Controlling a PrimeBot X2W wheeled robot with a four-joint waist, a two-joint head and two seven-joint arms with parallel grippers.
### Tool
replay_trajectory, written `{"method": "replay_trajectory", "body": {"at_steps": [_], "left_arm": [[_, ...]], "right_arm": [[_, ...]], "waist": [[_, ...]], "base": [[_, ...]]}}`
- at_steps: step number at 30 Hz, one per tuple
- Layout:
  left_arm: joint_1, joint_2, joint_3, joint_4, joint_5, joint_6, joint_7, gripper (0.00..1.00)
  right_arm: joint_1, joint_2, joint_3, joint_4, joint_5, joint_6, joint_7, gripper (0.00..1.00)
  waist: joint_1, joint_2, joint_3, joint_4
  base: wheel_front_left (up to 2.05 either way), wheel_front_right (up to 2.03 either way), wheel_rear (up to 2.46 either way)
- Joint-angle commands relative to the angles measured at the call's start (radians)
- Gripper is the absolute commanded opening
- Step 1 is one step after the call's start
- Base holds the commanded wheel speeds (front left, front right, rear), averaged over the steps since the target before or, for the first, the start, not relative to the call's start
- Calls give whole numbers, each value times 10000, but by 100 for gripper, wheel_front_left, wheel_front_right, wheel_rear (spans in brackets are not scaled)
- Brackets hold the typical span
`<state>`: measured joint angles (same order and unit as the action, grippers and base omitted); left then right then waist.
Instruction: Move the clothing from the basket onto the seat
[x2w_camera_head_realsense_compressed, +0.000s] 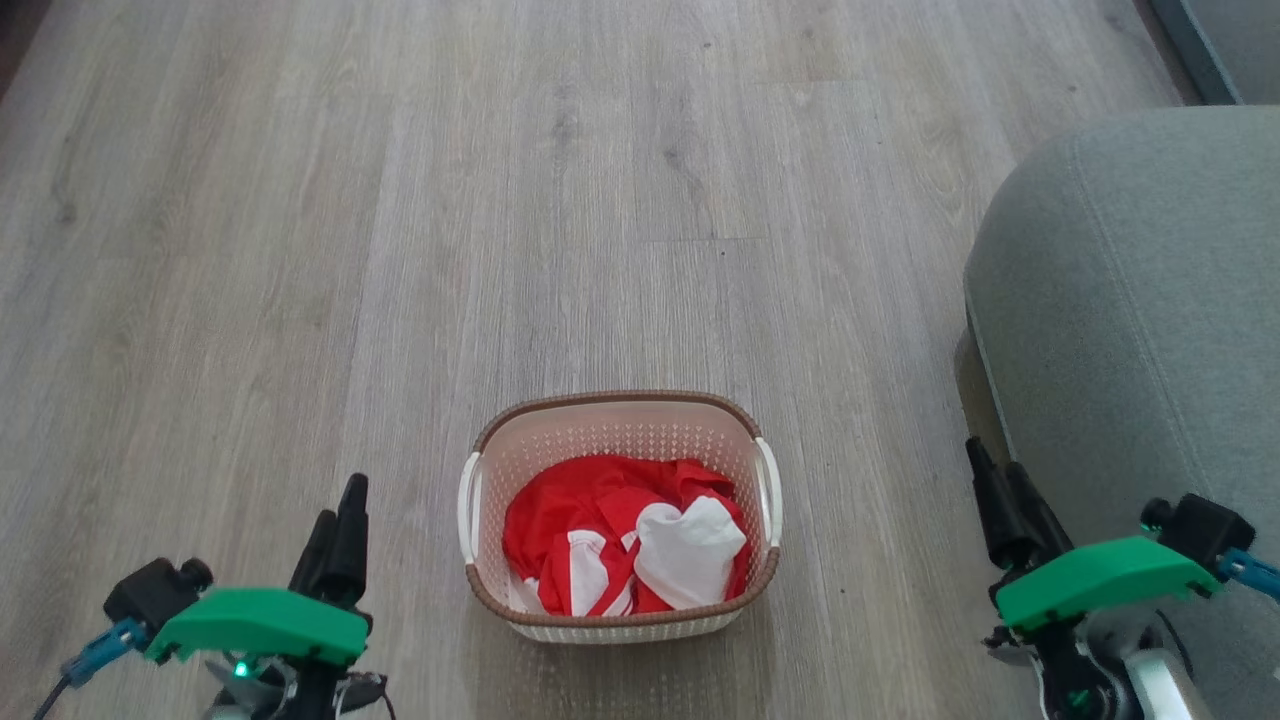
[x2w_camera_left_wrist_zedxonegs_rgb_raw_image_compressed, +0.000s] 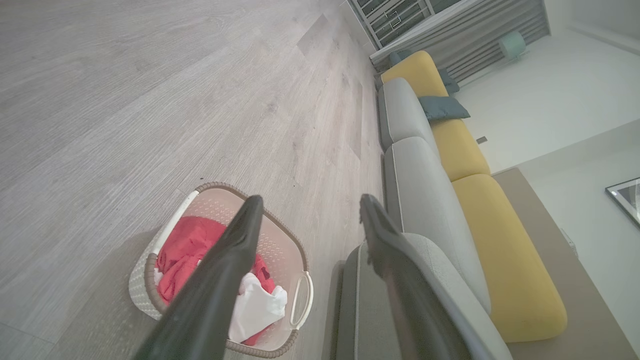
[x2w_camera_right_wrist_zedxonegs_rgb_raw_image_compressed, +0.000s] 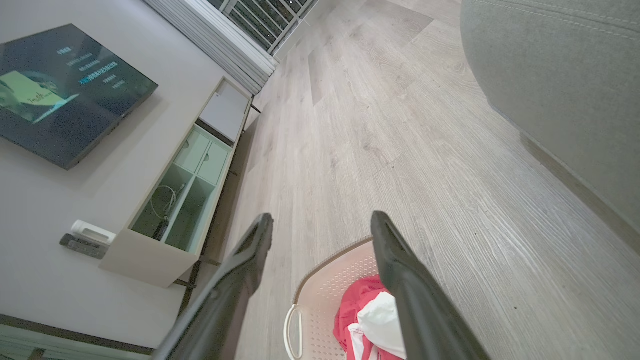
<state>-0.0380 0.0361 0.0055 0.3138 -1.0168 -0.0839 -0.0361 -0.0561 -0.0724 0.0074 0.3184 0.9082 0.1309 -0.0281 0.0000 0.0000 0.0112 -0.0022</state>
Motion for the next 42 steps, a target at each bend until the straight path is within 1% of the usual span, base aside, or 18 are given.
{"method": "replay_trajectory", "body": {"at_steps": [1,22,35,42], "left_arm": [[-515,83,106,-382,333,53,-110,100],[-578,100,-27,-490,3202,445,-724,100],[-671,112,103,-528,4951,618,-1104,100],[-694,117,96,-533,5712,683,-1280,100]], "right_arm": [[-526,-232,166,-273,-360,-1,-162,100],[-616,-402,966,-65,-3090,-1,-785,100],[-677,-480,1085,8,-4772,-1,-1170,100],[-709,-469,1149,55,-5513,-1,-1348,100]], "waist": [[0,0,-7,1],[0,0,-30,-13],[0,0,4,-55],[0,0,-1,-74]], "base": [[0,0,0],[0,0,0],[0,0,0],[0,0,0]]}}
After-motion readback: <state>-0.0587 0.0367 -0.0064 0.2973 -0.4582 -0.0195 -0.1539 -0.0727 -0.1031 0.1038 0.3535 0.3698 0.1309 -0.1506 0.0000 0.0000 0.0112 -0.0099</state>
